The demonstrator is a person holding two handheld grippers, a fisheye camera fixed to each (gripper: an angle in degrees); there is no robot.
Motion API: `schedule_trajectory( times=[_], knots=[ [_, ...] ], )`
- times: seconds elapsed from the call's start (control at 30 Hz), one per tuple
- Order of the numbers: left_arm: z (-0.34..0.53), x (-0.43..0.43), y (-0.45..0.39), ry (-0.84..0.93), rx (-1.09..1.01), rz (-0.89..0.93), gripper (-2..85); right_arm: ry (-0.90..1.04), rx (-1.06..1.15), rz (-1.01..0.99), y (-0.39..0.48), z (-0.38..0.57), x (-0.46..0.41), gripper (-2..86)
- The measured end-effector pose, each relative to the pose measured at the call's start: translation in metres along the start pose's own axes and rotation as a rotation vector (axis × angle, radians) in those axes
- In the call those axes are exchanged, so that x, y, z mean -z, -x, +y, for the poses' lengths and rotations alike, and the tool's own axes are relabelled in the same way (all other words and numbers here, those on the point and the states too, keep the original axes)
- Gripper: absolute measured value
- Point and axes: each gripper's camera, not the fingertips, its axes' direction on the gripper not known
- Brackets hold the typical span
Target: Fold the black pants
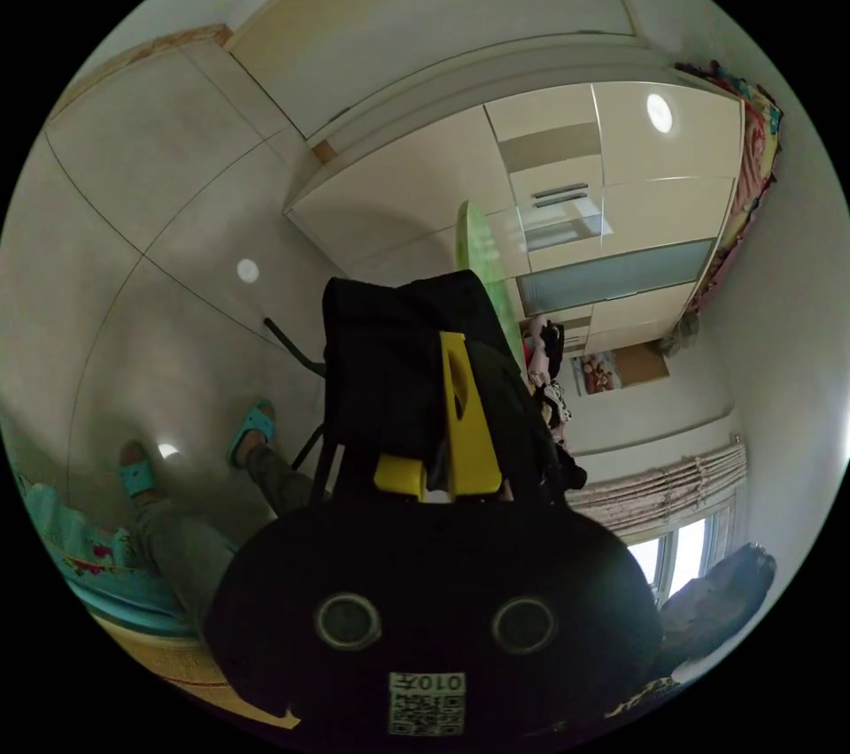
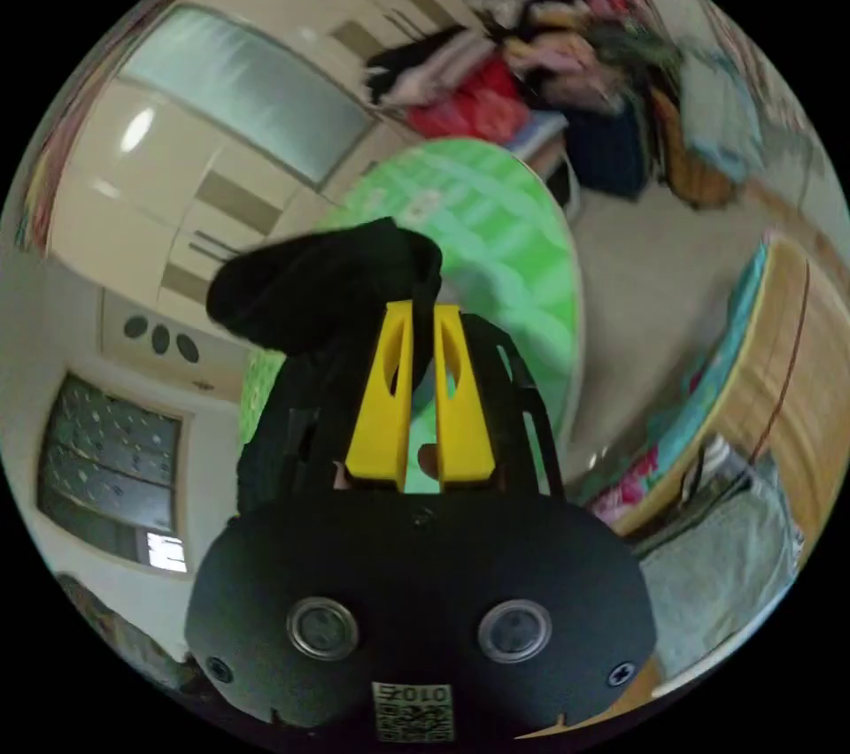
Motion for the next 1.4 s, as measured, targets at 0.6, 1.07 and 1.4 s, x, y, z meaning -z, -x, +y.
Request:
schedule_trajectory(
  times=[0.6,1.07,1.4],
  knots=[
    [-0.055,0.057,-0.092,0.041,-0.015,-0.039,6.3,-0.11,-0.062,-0.076,-0.144,0.05,0.072,8.1],
    [-0.085,0.195,0.058,-0.055,0.275,0.476,0.6,0.026,0.205,-0.391,-0.096,0.13,0.058,4.5],
    [-0.012,0.302,0.128,-0.143,0.468,0.451,3.1,0.192,0.265,-0.593,-0.057,0.185,0.03,4.6]
  ],
)
